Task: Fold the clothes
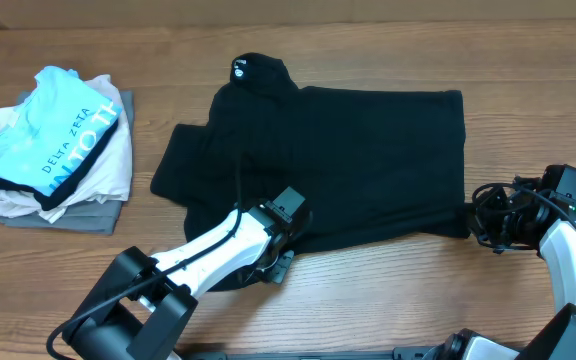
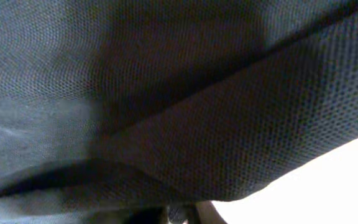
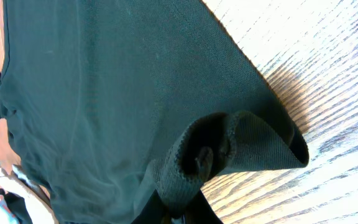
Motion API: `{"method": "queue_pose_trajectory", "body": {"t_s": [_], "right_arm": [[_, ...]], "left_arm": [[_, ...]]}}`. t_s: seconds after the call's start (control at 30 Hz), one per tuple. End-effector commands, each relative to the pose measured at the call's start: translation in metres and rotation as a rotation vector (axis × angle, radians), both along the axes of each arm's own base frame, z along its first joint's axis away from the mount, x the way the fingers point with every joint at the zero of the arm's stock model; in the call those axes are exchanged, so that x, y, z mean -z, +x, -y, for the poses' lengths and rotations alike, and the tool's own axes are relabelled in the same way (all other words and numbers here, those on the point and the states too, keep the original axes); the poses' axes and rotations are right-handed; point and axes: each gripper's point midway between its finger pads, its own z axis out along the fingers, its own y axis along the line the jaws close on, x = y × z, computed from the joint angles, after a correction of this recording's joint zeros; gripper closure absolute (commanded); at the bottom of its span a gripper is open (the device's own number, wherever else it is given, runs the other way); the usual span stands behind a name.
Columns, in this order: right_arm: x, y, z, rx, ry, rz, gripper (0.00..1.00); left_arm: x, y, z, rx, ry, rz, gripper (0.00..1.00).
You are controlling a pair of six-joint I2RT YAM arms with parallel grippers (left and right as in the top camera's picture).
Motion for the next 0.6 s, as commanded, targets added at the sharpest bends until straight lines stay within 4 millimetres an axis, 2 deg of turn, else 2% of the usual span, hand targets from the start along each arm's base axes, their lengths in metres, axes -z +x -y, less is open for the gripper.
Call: {"method": "queue_pose_trajectory", "body": {"t_s": [0.0,0.1,0.2,0.37,0.47,0.57], "right_arm": [[-0.009,0.009,0.004,0.004,-0.011,0.033,0.95],[-0.009,0.009,0.004,0.004,-0.011,0.033,0.95],[-0.009,0.009,0.004,0.003,-0.011,0.034,0.96],[-0.009,0.008,0.004,0.004,-0.009,0.03,0.96],[-0.008,0.005,0.004,0.006,-0.009,0.013,0.96],[0.001,-0.007,0.011,0.024,-0.061,-0.059,0.96]], "left_arm": [[-0.002,-0.002,0.005,-0.004,-0.008,-0.024,0.96],[-0.016,-0.009,0.006,0.032,-0.014,-0.075,0.96],[-0.041,-0.013,-0.001,0.072,0.023,-0.109,0.96],[-0.072,-0.002,-0.023,0.087,0.13,-0.069,0.96],[-0.078,0.01,-0.033,0.083,0.161,-0.034,0.96],[-0.078,0.015,-0.038,0.058,0.16,-0.031,0.96]]}}
